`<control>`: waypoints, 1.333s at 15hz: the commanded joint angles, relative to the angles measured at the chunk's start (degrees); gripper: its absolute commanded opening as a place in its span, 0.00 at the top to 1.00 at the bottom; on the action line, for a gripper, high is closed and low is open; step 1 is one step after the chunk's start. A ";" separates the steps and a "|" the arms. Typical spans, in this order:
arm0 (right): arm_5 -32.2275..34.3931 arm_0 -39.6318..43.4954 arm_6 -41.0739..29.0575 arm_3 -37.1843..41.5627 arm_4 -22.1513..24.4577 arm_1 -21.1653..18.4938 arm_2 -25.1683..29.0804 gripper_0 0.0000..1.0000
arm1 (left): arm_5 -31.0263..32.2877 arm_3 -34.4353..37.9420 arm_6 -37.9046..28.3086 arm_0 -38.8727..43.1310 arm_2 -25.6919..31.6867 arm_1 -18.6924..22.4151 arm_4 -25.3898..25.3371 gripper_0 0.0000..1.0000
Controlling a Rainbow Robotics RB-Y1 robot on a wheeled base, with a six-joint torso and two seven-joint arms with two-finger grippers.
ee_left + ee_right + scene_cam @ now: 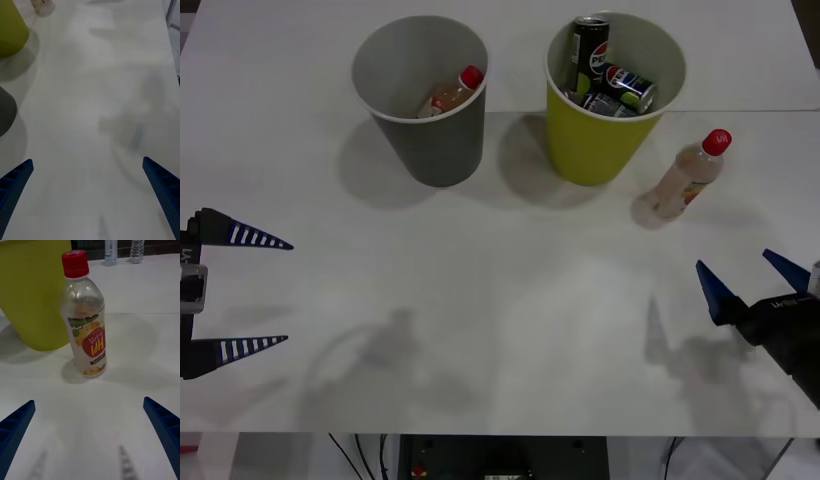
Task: Put the can into the green bin and the plastic bottle into the gray bin
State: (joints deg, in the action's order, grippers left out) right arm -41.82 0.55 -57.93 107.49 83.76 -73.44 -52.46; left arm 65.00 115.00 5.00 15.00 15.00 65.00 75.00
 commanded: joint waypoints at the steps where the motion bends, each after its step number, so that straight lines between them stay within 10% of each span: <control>1: -2.56 -7.93 0.01 -6.42 -1.67 3.65 -6.78 0.00 | 0.00 0.00 0.00 0.00 0.00 0.00 0.00 0.00; 6: -6.61 -17.69 0.01 -15.65 -6.15 9.80 -14.34 0.00 | 0.00 0.00 0.00 0.00 0.00 0.00 0.00 0.00; 20: -6.52 -28.06 0.80 -30.33 -6.85 20.35 -14.60 0.00 | 0.00 0.00 0.00 0.00 0.00 0.00 0.00 0.00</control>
State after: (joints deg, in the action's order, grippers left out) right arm -48.39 -26.96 -57.14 78.30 76.89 -53.94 -67.08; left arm 65.00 115.00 5.00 15.00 15.00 65.00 75.00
